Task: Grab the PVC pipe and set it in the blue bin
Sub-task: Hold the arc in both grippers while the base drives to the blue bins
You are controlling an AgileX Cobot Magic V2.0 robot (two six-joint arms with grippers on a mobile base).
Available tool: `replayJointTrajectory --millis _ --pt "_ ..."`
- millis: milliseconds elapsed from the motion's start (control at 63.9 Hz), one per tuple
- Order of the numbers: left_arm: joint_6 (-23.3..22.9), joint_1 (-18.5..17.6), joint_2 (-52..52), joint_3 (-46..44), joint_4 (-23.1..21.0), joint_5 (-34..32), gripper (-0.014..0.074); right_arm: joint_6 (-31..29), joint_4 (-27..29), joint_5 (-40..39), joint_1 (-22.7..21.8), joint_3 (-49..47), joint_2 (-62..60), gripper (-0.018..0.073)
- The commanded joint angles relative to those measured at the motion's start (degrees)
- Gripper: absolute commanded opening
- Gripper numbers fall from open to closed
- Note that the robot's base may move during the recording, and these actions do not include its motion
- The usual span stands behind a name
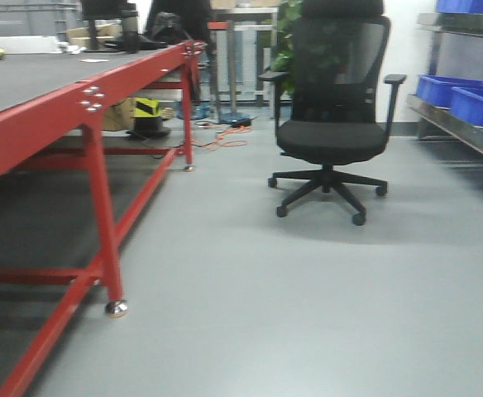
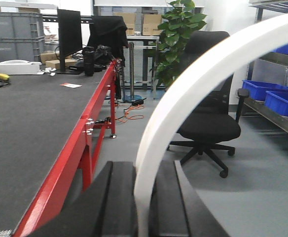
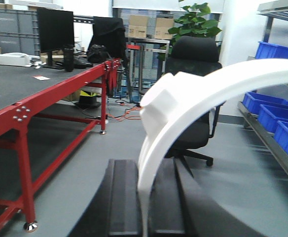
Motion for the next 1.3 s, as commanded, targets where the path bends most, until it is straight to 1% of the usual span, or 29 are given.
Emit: replayJointTrajectory --millis 0,1283 --pt "0.0 -0.3 -0.3 -0.2 -0.1 -1.7 -0.0111 -0.3 0.0 -1.2 0.1 0.0 -0.2 -0.0168" --pt "0.0 -0.3 -0.2 -0.2 -0.1 -1.7 -0.0111 -0.3 0.0 -1.2 0.1 0.0 -0.2 -0.0168"
